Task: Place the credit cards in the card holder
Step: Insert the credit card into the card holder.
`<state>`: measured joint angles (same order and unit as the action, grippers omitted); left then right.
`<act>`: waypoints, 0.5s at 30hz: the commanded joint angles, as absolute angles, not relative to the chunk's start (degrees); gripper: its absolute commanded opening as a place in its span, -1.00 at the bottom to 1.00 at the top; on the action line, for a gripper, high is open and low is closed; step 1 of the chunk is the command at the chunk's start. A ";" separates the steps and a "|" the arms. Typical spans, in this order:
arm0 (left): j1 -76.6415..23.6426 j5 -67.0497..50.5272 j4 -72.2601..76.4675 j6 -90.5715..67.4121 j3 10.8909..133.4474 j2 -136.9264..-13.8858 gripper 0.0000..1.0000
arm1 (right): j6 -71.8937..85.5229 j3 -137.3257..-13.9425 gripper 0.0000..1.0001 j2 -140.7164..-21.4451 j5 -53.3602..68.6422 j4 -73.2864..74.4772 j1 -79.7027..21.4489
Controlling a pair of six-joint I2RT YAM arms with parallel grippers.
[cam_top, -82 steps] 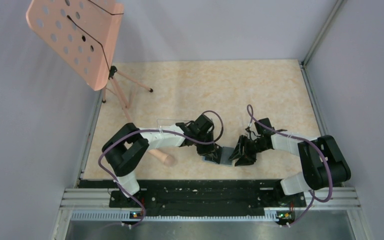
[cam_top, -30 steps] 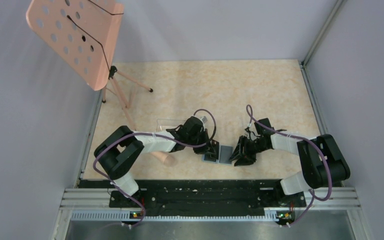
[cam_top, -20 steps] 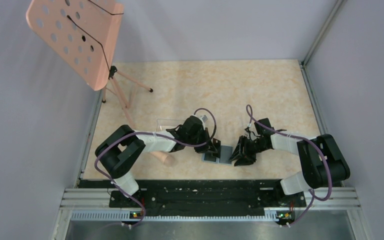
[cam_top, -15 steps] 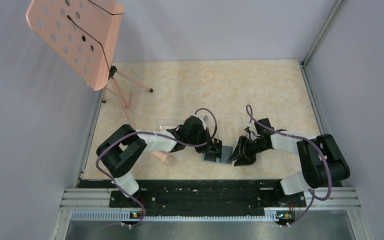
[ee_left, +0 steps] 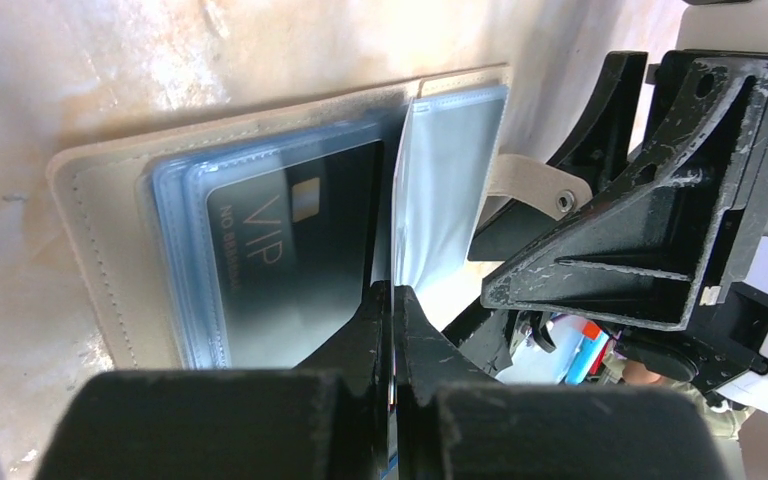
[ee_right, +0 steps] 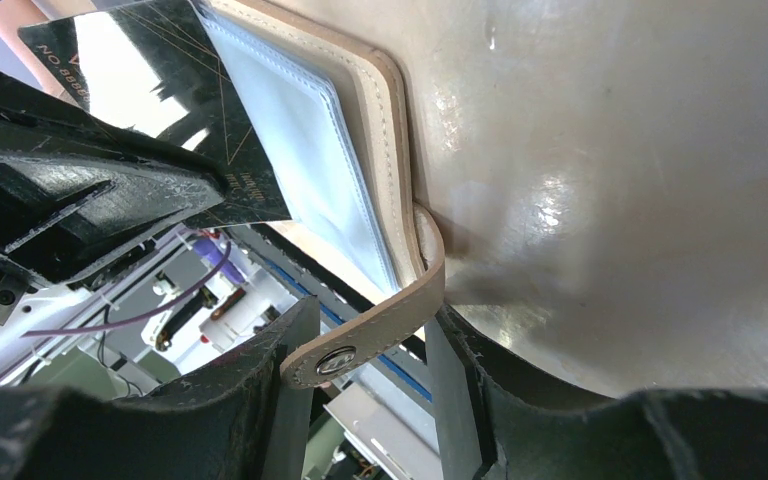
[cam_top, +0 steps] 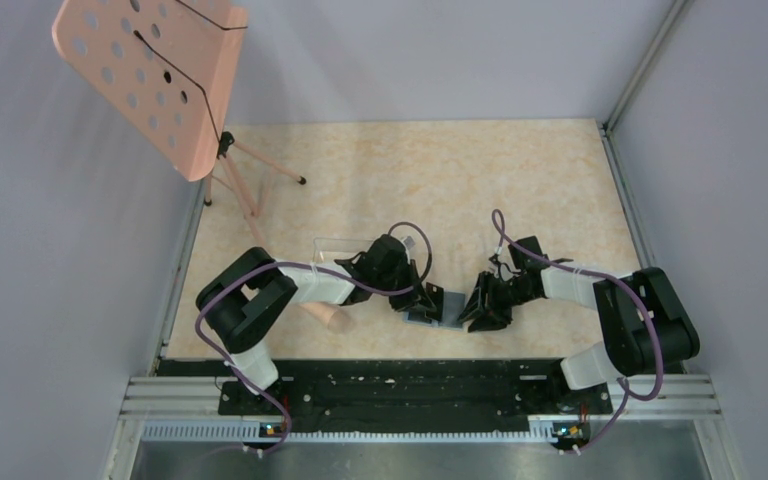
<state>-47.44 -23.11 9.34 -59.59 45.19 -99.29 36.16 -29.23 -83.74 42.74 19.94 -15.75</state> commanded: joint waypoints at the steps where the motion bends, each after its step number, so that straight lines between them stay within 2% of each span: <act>1: -48.27 -21.96 5.07 -61.04 45.32 -98.28 -1.00 | 34.31 -28.20 -0.13 -85.03 38.19 17.40 -16.19; 15: -48.82 -16.44 -6.37 -62.64 47.57 -97.51 -1.00 | 34.43 -28.17 -0.13 -85.24 38.48 16.88 -16.25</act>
